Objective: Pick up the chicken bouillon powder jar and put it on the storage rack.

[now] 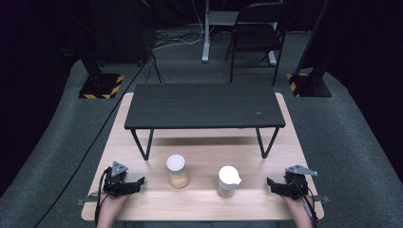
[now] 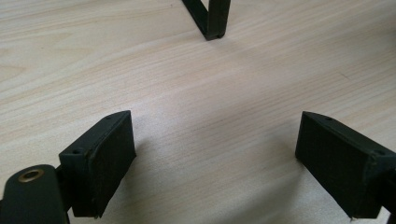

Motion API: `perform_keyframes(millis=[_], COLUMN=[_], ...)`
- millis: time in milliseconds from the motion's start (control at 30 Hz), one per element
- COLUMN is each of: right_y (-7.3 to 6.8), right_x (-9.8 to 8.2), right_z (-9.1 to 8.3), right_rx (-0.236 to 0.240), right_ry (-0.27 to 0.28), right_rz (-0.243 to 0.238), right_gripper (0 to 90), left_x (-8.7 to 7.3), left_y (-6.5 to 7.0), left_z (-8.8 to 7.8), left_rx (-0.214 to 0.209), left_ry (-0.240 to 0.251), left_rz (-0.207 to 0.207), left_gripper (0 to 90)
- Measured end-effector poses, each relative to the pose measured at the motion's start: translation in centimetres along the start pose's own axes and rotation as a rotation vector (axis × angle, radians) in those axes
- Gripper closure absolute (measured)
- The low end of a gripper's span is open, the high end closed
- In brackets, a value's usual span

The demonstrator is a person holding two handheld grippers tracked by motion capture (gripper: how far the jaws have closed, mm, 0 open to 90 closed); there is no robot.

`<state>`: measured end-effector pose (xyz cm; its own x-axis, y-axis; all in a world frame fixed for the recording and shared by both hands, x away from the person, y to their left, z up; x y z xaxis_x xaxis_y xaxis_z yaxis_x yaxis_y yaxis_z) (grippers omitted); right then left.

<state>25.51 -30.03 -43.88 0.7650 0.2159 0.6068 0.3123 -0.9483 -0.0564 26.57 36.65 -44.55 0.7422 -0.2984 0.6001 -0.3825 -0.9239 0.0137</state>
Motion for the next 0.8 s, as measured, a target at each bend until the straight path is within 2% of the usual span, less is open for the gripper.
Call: perform_keyframes(millis=[67, 267, 800], right_y=[-0.17, -0.43, -0.29], right_x=[-0.05, 0.14, 0.34], right_z=[0.12, 0.29, 0.51], right_rx=[-0.022, -0.04, -0.036], right_ry=[0.003, -0.008, -0.013], right_rz=[-0.014, -0.043, -0.052], right_gripper=[12.8, 10.1, 5.7], left_x=[0.04, 0.1, 0.09], left_y=[0.12, 0.0, -0.26], left_z=[0.02, 0.05, 0.04], left_rx=[0.005, 0.002, 0.004], left_ry=[-0.002, -0.006, -0.008], left_rz=[0.003, 0.003, 0.0], left_gripper=[10.9, 9.3, 8.3])
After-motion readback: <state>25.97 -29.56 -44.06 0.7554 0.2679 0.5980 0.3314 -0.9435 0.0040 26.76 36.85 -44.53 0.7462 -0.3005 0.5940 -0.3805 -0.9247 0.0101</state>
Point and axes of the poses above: each handheld gripper's, and its own axes: z roughly forward along the jaws, x roughly out of its top, y roughly to its right, the point moved 1 cm from there along z, roughly forward along the jaws, and after that the axes turned 11 degrees about -y, right-handed, at the moved point
